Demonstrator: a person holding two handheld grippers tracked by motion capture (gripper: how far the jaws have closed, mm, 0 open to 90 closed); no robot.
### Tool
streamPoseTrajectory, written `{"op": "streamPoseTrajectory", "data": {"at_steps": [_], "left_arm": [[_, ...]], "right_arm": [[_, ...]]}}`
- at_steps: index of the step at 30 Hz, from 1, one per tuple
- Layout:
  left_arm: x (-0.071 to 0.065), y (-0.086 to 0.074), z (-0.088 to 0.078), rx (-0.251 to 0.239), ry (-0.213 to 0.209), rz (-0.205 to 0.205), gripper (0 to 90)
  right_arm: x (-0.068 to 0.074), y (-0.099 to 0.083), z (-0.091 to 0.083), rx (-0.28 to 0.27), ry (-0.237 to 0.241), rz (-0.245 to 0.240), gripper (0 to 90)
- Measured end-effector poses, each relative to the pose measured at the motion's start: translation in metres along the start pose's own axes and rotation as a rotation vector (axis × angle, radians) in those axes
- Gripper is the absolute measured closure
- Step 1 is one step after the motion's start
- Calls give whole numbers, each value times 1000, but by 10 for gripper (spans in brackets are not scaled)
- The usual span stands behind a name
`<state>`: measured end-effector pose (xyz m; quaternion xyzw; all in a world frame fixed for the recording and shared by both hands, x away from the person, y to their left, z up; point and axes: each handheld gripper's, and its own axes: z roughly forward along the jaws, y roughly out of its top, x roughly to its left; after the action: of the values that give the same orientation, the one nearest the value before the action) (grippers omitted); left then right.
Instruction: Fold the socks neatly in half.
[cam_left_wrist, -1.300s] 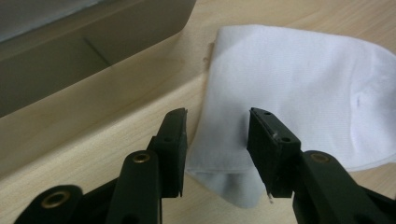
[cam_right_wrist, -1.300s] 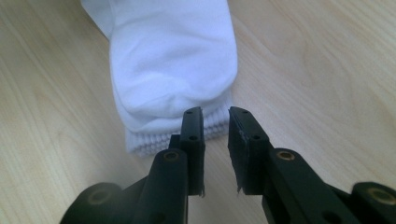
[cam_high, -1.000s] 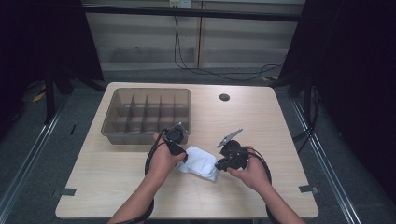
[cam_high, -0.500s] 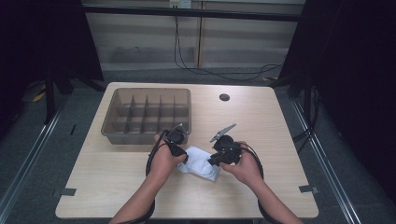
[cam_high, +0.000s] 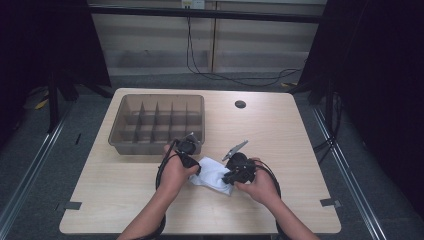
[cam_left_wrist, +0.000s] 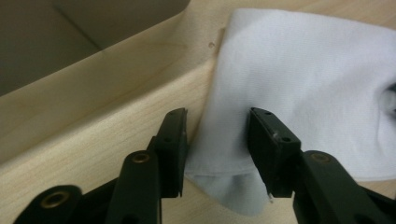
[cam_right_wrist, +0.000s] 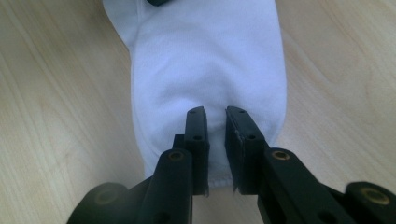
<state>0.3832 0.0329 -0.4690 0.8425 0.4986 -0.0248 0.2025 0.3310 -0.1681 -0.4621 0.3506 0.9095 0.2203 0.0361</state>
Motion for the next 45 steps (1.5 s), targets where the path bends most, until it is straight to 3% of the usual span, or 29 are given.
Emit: {"op": "streamPoseTrajectory", "data": {"at_steps": [1,5,12,16,20,23,25,31,45], "left_arm": [[2,0,-2,-10,-5,-17,574],[7,0,-8,-18,0,-17,598],[2,0,-3,15,19,30,635],[1,-1,1,23,5,43,645],[1,-1,2,33,-9,64,699],[2,-2,1,28,-33,57,761],[1,-1,1,33,-30,88,793],[0,4,-12,29,-44,66,836],[-13,12,-50,-29,-73,110,841]], "right_arm": [[0,0,0,-1,2,3,795],[-2,-1,1,-4,9,7,795],[-2,-1,2,-13,8,13,797],[-2,-2,2,-17,11,16,800],[-2,-3,2,-20,15,27,802],[-2,-3,2,-21,11,25,803],[-2,-3,2,-20,13,28,805],[-3,-3,2,-25,19,38,807],[0,-1,5,-36,28,69,809]]}}
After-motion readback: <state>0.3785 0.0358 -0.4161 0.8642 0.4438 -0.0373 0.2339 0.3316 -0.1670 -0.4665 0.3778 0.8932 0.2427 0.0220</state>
